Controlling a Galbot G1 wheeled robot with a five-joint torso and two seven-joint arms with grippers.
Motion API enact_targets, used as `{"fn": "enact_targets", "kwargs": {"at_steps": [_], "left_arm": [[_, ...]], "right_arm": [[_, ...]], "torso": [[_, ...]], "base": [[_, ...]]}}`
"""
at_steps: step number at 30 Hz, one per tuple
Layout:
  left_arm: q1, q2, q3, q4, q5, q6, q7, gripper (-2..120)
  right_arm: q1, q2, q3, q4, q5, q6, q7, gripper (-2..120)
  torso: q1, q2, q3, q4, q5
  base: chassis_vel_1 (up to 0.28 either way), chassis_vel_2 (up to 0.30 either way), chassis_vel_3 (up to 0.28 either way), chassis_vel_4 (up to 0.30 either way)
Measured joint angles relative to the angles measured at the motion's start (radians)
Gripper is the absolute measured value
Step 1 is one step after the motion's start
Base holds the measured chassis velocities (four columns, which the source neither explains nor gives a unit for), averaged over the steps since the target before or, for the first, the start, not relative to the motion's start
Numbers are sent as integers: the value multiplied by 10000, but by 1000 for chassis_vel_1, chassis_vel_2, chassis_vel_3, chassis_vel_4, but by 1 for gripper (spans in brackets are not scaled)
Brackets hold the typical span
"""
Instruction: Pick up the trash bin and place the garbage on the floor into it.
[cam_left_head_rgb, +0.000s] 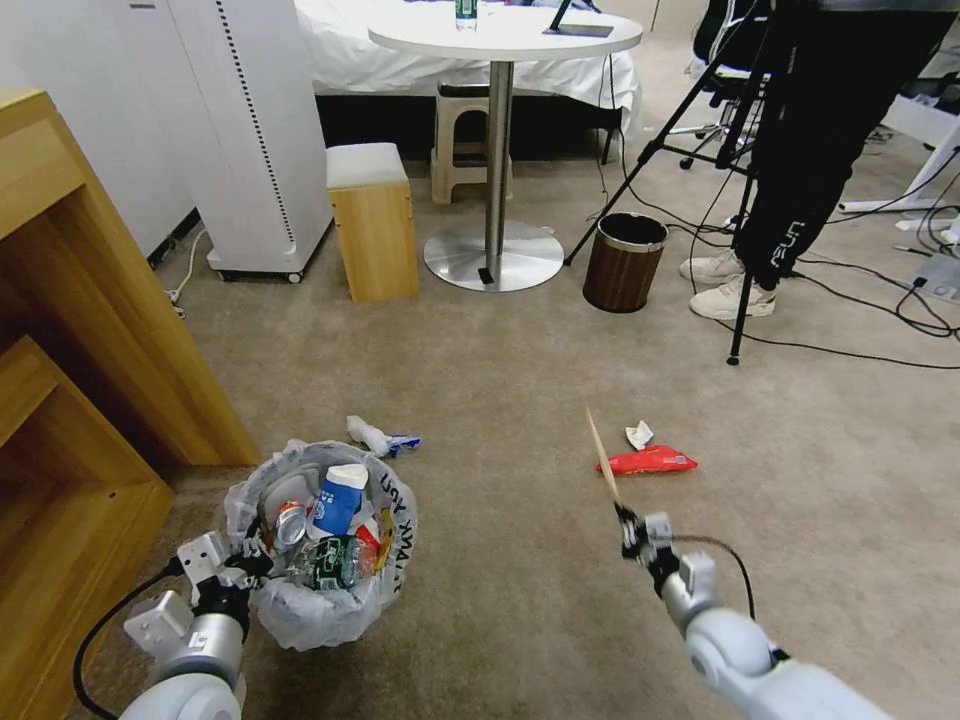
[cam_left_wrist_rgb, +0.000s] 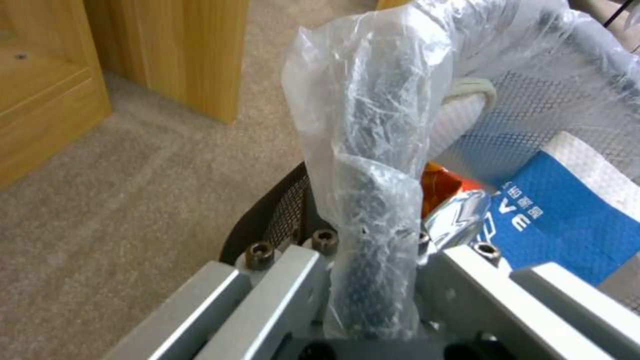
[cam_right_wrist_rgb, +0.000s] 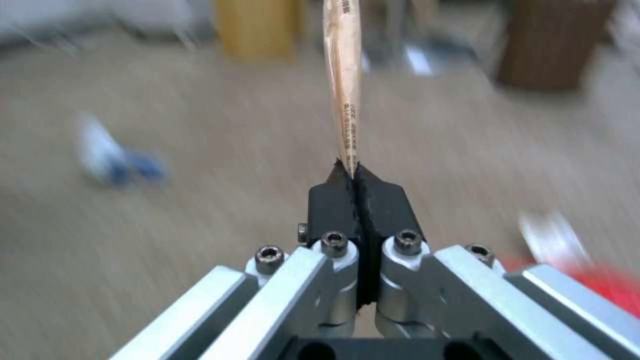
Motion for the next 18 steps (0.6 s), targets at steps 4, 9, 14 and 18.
{"fn": "enact_targets", "kwargs": {"at_steps": [4, 9, 14, 18], "left_arm": [[38, -16, 19, -49, 48, 16, 0, 1], [80, -25, 74, -176, 83, 47, 3, 1], [120, -65, 125, -328, 120, 79, 4, 1], [155, -123, 188, -415, 187, 87, 10, 1]], "right_arm": [[783, -188, -433, 633, -68, 341, -503, 0], [2277, -425, -1472, 1084, 105, 713, -1150, 0], [4084, -528, -3300, 1183, 88, 1107, -1676, 0], [5019, -271, -4554, 962, -109, 1203, -1739, 0]], "torso": [[0, 0, 0, 0, -3], [0, 0, 0, 0, -4], [1, 1, 0, -1, 1], [0, 1, 0, 0, -4]], "base": [[0, 0, 0, 0], [0, 0, 0, 0], [0, 0, 0, 0], [0, 0, 0, 0]]}}
